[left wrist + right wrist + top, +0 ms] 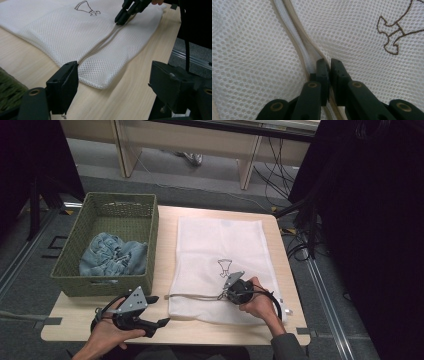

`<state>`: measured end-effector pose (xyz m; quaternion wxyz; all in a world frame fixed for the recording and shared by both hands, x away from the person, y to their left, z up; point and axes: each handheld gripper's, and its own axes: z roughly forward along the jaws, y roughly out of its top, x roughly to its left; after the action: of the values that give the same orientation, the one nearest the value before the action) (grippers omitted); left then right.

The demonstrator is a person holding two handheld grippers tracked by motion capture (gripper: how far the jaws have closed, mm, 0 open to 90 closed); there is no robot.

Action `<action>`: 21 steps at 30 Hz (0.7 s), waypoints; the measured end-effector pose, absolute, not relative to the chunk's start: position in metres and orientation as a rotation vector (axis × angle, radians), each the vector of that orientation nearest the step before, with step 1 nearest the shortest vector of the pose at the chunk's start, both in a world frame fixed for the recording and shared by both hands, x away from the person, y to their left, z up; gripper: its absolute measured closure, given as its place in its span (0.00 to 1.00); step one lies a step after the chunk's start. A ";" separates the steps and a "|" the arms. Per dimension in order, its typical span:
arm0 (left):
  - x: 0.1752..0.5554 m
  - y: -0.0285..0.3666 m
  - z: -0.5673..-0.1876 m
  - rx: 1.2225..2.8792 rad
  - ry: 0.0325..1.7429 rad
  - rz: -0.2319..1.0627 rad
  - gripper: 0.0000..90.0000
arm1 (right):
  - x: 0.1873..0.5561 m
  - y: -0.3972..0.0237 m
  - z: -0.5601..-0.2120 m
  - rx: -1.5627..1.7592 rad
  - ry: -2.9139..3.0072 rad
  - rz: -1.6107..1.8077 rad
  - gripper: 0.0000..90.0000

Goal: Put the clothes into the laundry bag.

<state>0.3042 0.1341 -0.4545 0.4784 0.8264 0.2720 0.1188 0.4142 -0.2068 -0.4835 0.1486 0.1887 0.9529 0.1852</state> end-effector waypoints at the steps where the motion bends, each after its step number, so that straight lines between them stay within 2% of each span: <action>1: 0.304 0.135 -0.452 2.019 0.670 0.294 0.25 | 0.412 -0.207 -0.481 0.588 2.736 0.530 0.96; 4: 0.304 0.145 -0.439 1.998 0.687 0.330 0.26 | 0.412 -0.208 -0.473 0.593 2.704 0.578 0.96; 9: 0.308 0.167 -0.408 1.975 0.728 0.464 0.26 | 0.409 -0.210 -0.458 0.614 2.671 0.627 0.96; 13: 0.324 0.189 -0.385 1.990 0.791 0.534 0.24 | 0.409 -0.211 -0.446 0.561 2.646 0.662 0.96; 18: 0.367 0.216 -0.367 2.148 0.845 0.614 0.23 | 0.407 -0.212 -0.435 0.622 2.613 0.699 0.96; 21: 0.399 0.221 -0.370 2.149 0.907 0.594 0.19 | 0.407 -0.212 -0.435 0.636 2.615 0.702 0.96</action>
<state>0.3994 0.2215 -0.3697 0.3589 0.8332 0.3518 0.2305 0.4068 -0.2118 -0.4355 0.1793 0.2251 0.9249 0.2484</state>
